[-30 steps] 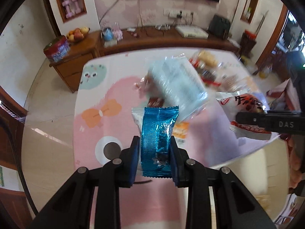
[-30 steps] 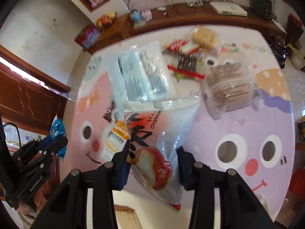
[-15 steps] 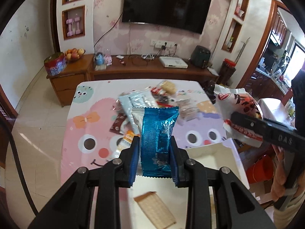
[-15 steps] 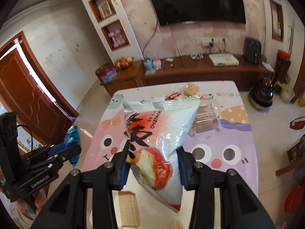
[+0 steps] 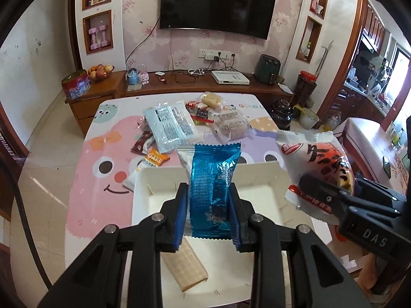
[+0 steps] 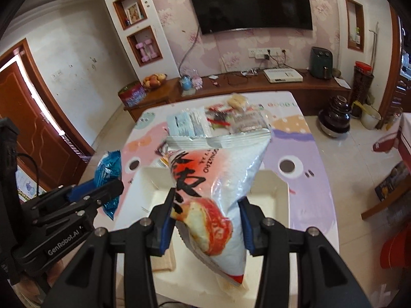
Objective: Organize snacks
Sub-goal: 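Carry the pastry bag and blue candy into the white tray and release both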
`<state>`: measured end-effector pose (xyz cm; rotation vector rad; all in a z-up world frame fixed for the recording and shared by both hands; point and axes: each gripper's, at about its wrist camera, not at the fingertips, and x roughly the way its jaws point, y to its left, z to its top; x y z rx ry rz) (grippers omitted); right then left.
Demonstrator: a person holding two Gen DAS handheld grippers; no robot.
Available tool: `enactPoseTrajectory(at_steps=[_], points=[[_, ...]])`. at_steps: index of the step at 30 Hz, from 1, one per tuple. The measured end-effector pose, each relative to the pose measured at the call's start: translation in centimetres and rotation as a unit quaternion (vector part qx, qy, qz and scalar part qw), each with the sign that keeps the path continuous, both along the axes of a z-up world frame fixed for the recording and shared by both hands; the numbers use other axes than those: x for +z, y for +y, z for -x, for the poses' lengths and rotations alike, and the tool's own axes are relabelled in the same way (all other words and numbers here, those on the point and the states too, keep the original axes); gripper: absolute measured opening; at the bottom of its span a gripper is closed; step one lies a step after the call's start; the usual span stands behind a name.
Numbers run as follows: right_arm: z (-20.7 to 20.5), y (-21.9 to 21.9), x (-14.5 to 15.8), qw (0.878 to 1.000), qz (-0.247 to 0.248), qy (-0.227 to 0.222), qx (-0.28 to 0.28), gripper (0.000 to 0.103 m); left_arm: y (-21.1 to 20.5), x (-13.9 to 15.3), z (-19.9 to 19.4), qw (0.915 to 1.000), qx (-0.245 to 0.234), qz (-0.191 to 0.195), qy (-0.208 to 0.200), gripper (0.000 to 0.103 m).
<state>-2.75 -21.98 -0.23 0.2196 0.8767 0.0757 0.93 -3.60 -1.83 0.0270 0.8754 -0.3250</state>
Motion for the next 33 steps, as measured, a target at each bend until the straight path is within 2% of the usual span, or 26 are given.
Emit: enactPoseTrajectory(at_steps=[6, 19, 21, 23, 25, 26, 28, 30, 33], points=[[0.4, 0.6, -1.9, 1.000, 0.019, 0.018, -0.001, 0.044, -1.0, -1.3, 0.4, 0.9998, 0.000, -0.022, 0.004, 0.027], [0.0, 2.6, -4.3, 0.997, 0.062, 0.053, 0.009, 0.048, -0.6, -3.6, 0.6, 0.9989, 0.017, -0.040, 0.020, 0.029], [0.0, 2.6, -4.5, 0.996, 0.065, 0.057, 0.010, 0.049, -0.6, -3.6, 0.7, 0.9989, 0.021, -0.040, 0.017, 0.037], [0.0, 2.7, -4.8, 0.995, 0.074, 0.063, 0.006, 0.050, -0.5, -3.5, 0.8, 0.9983, 0.036, -0.045, 0.007, 0.066], [-0.2, 2.4, -4.9, 0.994, 0.084, 0.068, -0.010, 0.052, 0.1, -3.3, 0.8, 0.9976, 0.055, -0.042, -0.003, 0.084], [-0.2, 2.1, -5.0, 0.994, 0.077, 0.070, -0.014, 0.057, 0.6, -3.1, 0.8, 0.9976, 0.062, -0.031, -0.007, 0.090], [0.0, 1.8, -5.1, 0.995, 0.067, 0.070, -0.016, 0.066, 1.5, -2.9, 0.9, 0.9974, 0.071, -0.001, -0.009, 0.096], [0.0, 1.7, -5.1, 0.995, 0.069, 0.070, -0.014, 0.067, 1.9, -2.9, 0.9, 0.9967, 0.079, 0.013, -0.010, 0.096], [0.1, 2.0, -5.2, 0.995, 0.073, 0.069, -0.008, 0.067, 2.1, -3.2, 0.7, 0.9960, 0.088, 0.012, -0.006, 0.096]])
